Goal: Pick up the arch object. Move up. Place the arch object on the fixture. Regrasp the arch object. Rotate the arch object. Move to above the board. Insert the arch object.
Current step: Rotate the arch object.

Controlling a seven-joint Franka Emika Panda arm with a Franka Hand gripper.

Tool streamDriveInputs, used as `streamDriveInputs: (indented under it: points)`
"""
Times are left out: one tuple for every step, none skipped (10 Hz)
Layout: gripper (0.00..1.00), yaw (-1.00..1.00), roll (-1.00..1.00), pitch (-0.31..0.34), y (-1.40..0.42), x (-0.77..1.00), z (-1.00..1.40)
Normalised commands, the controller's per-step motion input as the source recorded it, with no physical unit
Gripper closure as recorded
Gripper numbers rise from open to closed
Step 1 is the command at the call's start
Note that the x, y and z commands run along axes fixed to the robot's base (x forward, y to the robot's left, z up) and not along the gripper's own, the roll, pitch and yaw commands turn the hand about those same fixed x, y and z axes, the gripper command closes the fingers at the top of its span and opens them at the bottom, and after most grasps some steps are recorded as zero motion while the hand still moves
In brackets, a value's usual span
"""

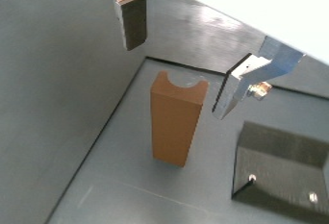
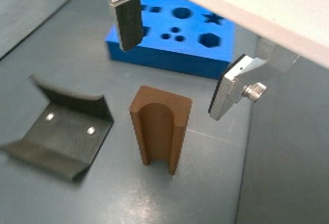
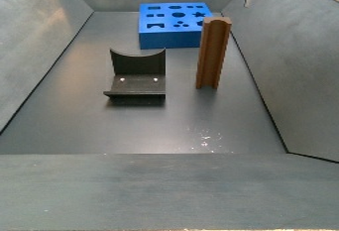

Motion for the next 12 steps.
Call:
streamDriveInputs:
  points:
    - [0.0, 1.0, -0.08, 0.035, 0.0, 0.04, -0.02]
    - [0.0, 1.0, -0.1, 0.041, 0.0, 0.04, -0.02]
    - [0.0, 1.0, -0.12, 0.053, 0.0, 0.04, -0.02]
    - [0.0, 0.88, -0.14, 0.06, 0.0, 0.04, -0.02]
    - [0.0, 0.71, -0.13, 0.059, 0.0, 0.04, -0.01]
    - [0.0, 0.42, -0.11, 0.06, 0.0, 0.04, -0.01]
    - [0.0, 0.27, -0.1, 0.06, 0.0, 0.04, -0.01]
    - [0.0, 0.16, -0.08, 0.061, 0.0, 0.0, -1.0]
    - [0.0, 0.12, -0.08, 0.056, 0.0, 0.0, -1.0]
    - [0.0, 0.08, -0.07, 0.005, 0.0, 0.03, -1.0]
    - [0.0, 0.06, -0.07, -0.022, 0.0, 0.03, -0.94]
    - [0.0, 0.05, -0.07, -0.04, 0.0, 0.02, -0.79]
